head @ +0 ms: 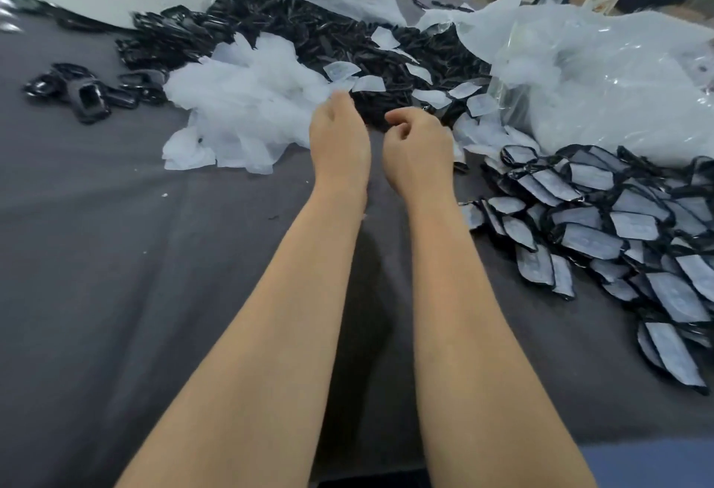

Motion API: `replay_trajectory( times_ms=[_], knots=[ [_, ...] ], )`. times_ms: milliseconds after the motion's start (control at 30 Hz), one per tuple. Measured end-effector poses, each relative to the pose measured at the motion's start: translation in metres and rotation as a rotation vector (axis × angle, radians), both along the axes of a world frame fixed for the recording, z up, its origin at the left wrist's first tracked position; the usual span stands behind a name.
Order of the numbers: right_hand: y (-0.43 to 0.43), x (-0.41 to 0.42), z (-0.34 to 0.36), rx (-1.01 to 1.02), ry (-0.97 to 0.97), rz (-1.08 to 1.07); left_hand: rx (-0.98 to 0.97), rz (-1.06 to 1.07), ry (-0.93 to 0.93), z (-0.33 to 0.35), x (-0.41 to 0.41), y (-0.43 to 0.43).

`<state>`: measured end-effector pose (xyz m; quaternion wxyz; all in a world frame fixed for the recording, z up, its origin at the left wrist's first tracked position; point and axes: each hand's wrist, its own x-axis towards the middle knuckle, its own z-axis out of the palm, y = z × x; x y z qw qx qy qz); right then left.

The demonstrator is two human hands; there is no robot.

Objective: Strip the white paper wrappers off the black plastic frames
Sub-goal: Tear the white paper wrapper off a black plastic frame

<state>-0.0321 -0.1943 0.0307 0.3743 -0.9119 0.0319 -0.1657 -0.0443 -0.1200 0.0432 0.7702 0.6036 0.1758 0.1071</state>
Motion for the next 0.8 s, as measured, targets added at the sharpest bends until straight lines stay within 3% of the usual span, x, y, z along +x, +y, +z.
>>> replay_trajectory(
  times_ms=[167, 367, 467, 633, 800],
  knots=[
    [0.053, 0.033, -0.012, -0.005, 0.168, 0.153, -0.054, 0.175, 0.012, -0.004, 0.013, 0.045],
    [0.075, 0.055, -0.02, -0.008, 0.287, 0.047, -0.084, 0.245, -0.026, -0.008, 0.024, 0.064],
    [0.074, 0.06, -0.022, 0.111, 0.237, -0.035, -0.108, 0.235, -0.049, -0.009, 0.023, 0.066],
    [0.051, 0.056, -0.025, 0.413, -0.037, -0.19, -0.107, 0.305, -0.073, -0.01, 0.026, 0.08],
    [0.043, 0.049, -0.025, 0.574, -0.072, -0.248, -0.108, 0.395, -0.09, -0.01, 0.027, 0.097]
  ],
)
